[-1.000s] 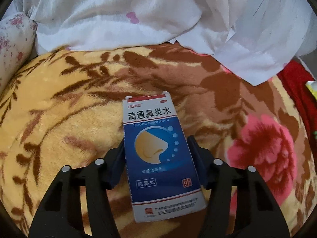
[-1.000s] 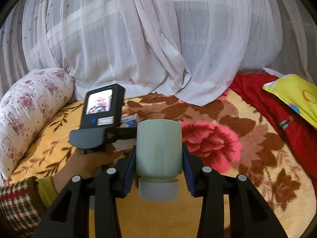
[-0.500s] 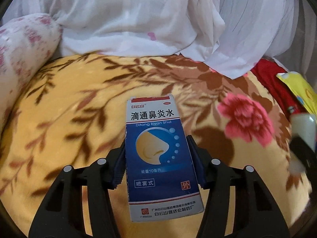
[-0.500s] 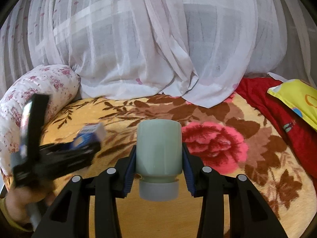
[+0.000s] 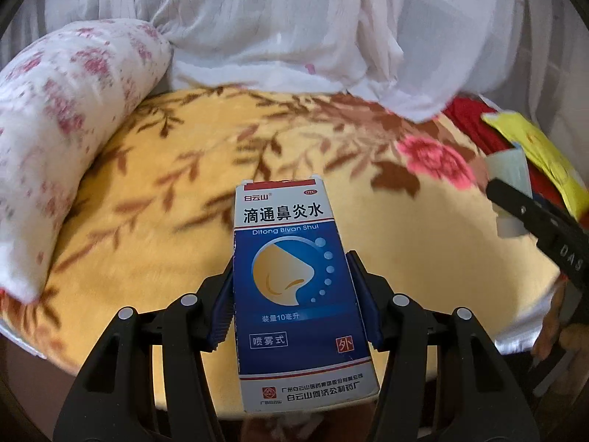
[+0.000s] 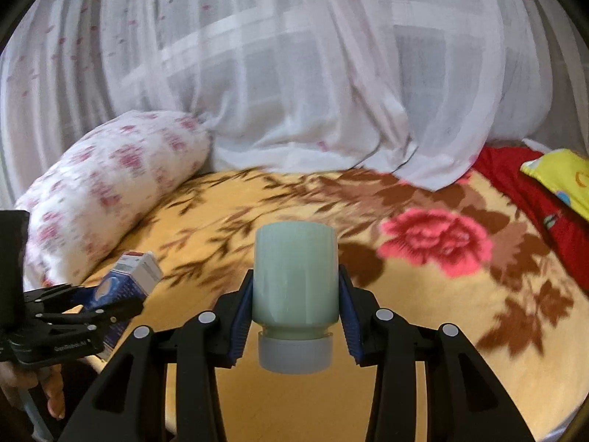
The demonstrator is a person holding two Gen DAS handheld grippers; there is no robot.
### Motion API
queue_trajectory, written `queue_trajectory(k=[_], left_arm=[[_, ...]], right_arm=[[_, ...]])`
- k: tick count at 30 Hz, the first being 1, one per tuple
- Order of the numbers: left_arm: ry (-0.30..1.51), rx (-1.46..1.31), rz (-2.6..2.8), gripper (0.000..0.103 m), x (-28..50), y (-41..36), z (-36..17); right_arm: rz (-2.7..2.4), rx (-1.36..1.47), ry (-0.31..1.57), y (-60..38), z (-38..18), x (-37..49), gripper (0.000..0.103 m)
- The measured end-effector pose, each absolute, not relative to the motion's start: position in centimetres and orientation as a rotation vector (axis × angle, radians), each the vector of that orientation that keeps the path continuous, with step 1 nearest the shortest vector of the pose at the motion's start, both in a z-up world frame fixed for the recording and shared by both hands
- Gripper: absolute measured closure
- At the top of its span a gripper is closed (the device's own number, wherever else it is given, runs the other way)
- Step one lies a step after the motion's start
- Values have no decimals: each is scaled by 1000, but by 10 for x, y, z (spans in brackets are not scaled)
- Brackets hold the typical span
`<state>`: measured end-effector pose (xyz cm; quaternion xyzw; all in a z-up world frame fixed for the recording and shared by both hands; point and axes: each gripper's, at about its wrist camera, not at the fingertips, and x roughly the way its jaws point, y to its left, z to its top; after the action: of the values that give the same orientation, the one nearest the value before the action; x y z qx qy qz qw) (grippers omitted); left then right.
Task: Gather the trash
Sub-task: 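Move both grippers over the orange bucket and release the bottle and box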
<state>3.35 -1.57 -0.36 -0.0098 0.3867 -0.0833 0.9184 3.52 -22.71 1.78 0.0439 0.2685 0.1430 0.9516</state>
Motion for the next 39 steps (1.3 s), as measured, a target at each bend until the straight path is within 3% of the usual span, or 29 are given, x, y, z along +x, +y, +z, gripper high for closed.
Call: queue_trajectory(k=[8, 16, 25, 28, 30, 39], left_arm=[[928, -37, -280, 49, -47, 8, -32], [1072, -25, -334, 49, -91, 15, -70], [1134, -33, -358, 48, -102, 13, -85], [1150, -36, -337, 37, -101, 17, -83], [1135, -30, -299, 26, -100, 20, -78], [1040, -19, -231, 21, -93, 30, -56]], right_arm=[[456, 92, 700, -196, -8, -34, 61], [573, 91, 966, -158, -83, -77, 61], [594, 40, 1016, -140, -98, -89, 60], [577, 36, 1023, -141, -99, -89, 32], [560, 47, 1001, -147, -93, -88, 32], [468, 69, 945, -174, -80, -79, 28]])
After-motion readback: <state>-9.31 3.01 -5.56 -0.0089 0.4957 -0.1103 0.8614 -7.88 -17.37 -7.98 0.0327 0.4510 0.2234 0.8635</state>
